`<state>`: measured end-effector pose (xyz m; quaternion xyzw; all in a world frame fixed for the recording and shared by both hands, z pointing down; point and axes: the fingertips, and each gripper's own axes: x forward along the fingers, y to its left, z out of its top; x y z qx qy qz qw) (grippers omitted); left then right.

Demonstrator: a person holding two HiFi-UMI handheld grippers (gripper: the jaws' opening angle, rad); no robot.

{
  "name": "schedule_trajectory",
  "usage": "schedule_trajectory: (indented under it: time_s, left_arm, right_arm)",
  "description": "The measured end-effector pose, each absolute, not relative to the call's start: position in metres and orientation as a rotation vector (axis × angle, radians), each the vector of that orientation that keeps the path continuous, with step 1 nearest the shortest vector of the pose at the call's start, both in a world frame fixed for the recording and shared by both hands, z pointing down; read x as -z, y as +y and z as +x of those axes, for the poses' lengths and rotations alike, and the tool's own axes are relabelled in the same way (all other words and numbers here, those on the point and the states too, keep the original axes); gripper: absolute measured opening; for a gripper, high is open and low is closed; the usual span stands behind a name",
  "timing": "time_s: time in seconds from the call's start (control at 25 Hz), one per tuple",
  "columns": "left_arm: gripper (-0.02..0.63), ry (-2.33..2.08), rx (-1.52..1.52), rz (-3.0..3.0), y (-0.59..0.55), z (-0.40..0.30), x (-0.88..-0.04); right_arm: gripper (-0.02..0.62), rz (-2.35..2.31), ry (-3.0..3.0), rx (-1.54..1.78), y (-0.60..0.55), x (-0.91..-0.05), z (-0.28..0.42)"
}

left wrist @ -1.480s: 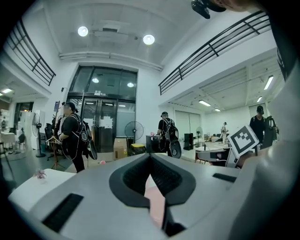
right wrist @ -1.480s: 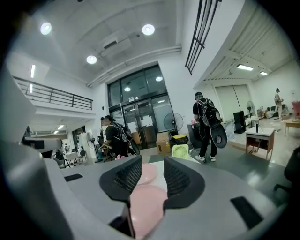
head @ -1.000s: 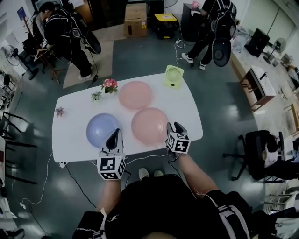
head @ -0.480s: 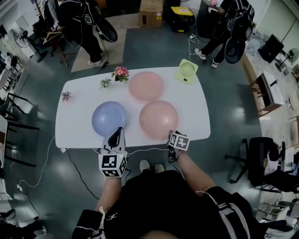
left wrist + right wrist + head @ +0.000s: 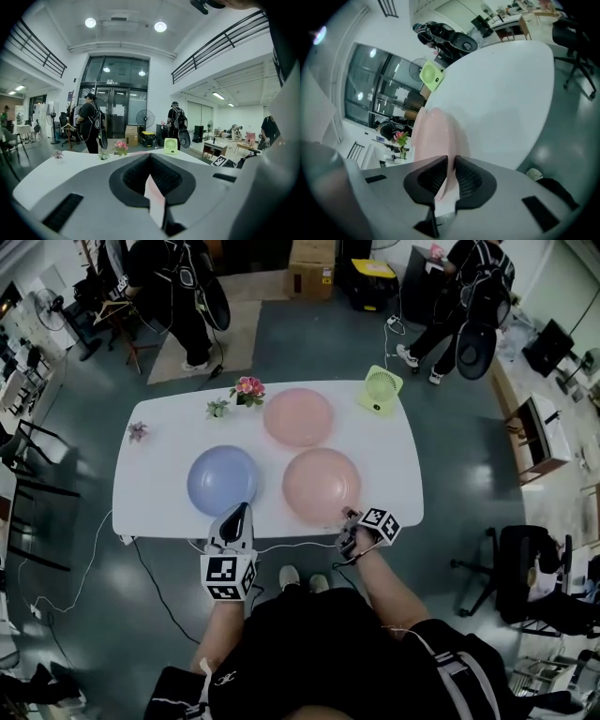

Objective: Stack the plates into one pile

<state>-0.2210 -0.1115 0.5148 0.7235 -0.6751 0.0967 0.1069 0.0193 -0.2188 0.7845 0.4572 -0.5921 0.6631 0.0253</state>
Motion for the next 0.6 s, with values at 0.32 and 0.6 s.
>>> schedule_trajectory:
  time_s: [0.32, 0.6]
  left_arm:
    - [0.011, -1.965, -0.291, 2.146, -0.119, -0.211, -0.517]
    - [0.011, -1.975, -0.290, 2.129, -0.122, -0.211, -0.519]
  right_arm:
    - [0.077, 1.419, -1.941, -2.107, -0.234, -0.752, 0.031]
    - [0.077, 1.312, -2.080, -2.175, -0.250, -0.709, 0.013]
